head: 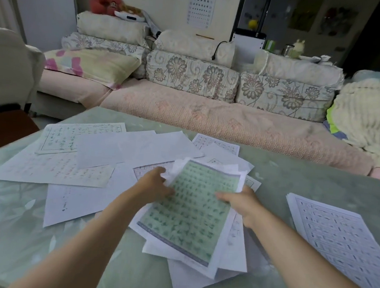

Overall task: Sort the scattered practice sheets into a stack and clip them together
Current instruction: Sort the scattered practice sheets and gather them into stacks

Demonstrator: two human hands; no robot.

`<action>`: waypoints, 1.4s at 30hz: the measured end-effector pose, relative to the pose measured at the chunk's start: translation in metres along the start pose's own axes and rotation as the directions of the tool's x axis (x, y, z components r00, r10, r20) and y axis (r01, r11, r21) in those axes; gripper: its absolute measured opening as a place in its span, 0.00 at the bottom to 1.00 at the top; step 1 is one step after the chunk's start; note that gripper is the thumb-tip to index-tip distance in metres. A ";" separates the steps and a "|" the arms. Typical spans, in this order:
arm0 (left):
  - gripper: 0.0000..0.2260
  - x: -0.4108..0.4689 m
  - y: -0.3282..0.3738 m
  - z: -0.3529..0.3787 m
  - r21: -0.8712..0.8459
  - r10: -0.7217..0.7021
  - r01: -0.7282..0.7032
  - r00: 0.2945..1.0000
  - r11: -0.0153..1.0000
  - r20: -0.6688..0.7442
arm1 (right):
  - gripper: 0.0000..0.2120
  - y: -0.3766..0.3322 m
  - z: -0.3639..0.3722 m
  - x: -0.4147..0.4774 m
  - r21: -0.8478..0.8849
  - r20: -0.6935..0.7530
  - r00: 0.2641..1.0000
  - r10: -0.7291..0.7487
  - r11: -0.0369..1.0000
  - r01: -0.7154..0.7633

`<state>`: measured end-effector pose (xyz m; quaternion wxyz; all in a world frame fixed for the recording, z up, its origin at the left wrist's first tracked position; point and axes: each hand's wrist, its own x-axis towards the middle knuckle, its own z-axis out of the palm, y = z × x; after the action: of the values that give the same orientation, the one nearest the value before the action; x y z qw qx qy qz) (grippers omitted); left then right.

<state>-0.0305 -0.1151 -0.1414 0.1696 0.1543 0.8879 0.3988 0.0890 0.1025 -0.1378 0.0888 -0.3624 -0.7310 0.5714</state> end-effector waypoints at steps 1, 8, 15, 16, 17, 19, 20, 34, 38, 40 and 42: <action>0.34 -0.001 0.005 0.006 -0.002 0.027 -0.027 0.999 1.000 0.026 | 0.21 0.005 -0.004 0.004 -0.047 -0.002 1.000 0.028 0.998 -0.028; 0.23 0.002 0.024 0.027 0.250 0.223 -0.210 0.974 0.945 -0.028 | 0.09 0.016 -0.052 0.012 -0.100 -0.383 0.923 0.022 0.993 -0.065; 0.28 0.020 0.041 0.043 0.551 0.124 -0.106 0.992 0.828 0.005 | 0.57 0.018 -0.048 0.015 -0.627 -0.292 0.955 -0.054 0.765 -0.148; 0.27 0.022 0.044 0.045 0.562 0.118 -0.093 0.993 0.822 -0.009 | 0.56 0.020 -0.043 0.015 -0.694 -0.224 0.970 -0.089 0.714 -0.094; 0.26 0.024 0.046 0.047 0.559 0.111 -0.080 0.994 0.825 -0.022 | 0.51 0.023 -0.039 0.015 -0.735 -0.158 0.981 -0.111 0.677 -0.042; 0.23 0.024 0.051 0.047 0.531 0.067 -0.040 0.997 0.847 -0.032 | 0.42 0.028 -0.035 0.019 -0.774 -0.051 0.989 -0.136 0.631 0.047; 0.21 0.023 0.053 0.046 0.501 0.027 -0.011 0.999 0.865 -0.026 | 0.38 0.029 -0.034 0.020 -0.780 -0.016 0.990 -0.142 0.621 0.076; 0.23 0.001 0.051 0.036 -0.052 -0.076 0.078 0.997 0.996 0.035 | 0.35 0.028 -0.043 0.006 -0.680 0.156 0.940 -0.304 0.657 0.325; 0.28 -0.013 0.030 0.015 -0.323 -0.108 0.103 0.994 0.941 0.001 | 0.39 0.016 -0.054 -0.004 -0.464 -0.022 0.955 -0.296 0.849 0.253; 0.21 -0.023 0.022 0.007 -0.418 -0.108 0.112 0.994 0.902 0.034 | 0.52 0.010 -0.056 -0.002 -0.278 0.041 0.983 -0.180 0.943 0.184; 0.15 -0.030 0.019 0.007 -0.491 -0.100 0.122 0.992 0.862 0.071 | 0.59 0.014 -0.055 0.014 -0.139 0.083 0.986 -0.145 0.978 0.156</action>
<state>0.0018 -0.1108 -0.1256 0.2452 0.0630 0.7598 0.5988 0.1149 0.1555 -0.1363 0.0785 -0.2905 -0.7985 0.5214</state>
